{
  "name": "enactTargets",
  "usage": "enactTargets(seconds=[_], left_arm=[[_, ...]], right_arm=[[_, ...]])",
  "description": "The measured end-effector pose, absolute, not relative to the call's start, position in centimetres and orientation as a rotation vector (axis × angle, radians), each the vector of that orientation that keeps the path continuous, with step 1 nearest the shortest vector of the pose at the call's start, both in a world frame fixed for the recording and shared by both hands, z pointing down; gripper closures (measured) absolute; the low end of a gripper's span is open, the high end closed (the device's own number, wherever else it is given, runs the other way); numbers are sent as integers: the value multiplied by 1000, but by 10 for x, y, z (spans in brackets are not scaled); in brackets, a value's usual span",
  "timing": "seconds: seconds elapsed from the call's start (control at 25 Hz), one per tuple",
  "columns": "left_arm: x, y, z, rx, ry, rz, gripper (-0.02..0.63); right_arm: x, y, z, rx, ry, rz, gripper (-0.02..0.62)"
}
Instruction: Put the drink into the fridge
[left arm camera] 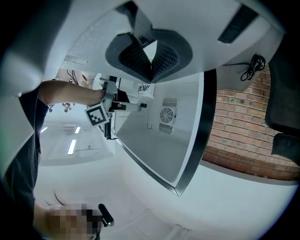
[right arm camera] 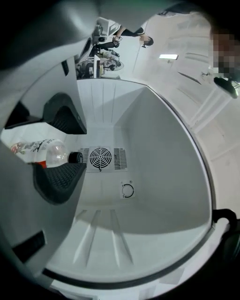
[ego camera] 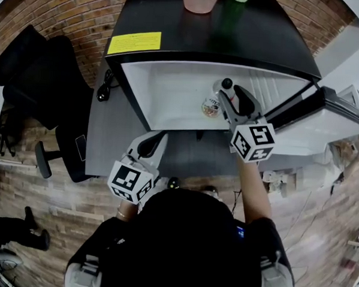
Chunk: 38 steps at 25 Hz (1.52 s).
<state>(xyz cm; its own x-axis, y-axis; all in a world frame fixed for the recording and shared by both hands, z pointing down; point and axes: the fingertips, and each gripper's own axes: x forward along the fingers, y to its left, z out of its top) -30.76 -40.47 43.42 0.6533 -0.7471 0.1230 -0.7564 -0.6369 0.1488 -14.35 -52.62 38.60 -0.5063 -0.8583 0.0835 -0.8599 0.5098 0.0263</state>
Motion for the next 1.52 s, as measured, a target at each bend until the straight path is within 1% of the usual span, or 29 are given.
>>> enactTargets(seconds=[0.28, 0.36, 0.4, 0.84, 1.08, 1.52], left_arm=[[-299, -402, 435, 2697, -1207, 76, 611], [-294, -401, 435, 2703, -1192, 75, 611], [-292, -401, 436, 2706, -1185, 76, 611], [-270, -397, 444, 2729, -1112, 98, 611], [-261, -395, 444, 2736, -1090, 107, 611], [-259, -394, 443, 2746, -1082, 102, 611]], right_arm=[[-139, -476, 394, 1517, -2723, 87, 509], [-136, -465, 396, 1518, -2738, 100, 582], [-135, -460, 397, 1521, -2746, 109, 594], [-126, -409, 425, 1567, -2729, 260, 597], [-117, -401, 425, 1592, -2705, 245, 598], [-121, -397, 427, 1578, -2714, 261, 598]])
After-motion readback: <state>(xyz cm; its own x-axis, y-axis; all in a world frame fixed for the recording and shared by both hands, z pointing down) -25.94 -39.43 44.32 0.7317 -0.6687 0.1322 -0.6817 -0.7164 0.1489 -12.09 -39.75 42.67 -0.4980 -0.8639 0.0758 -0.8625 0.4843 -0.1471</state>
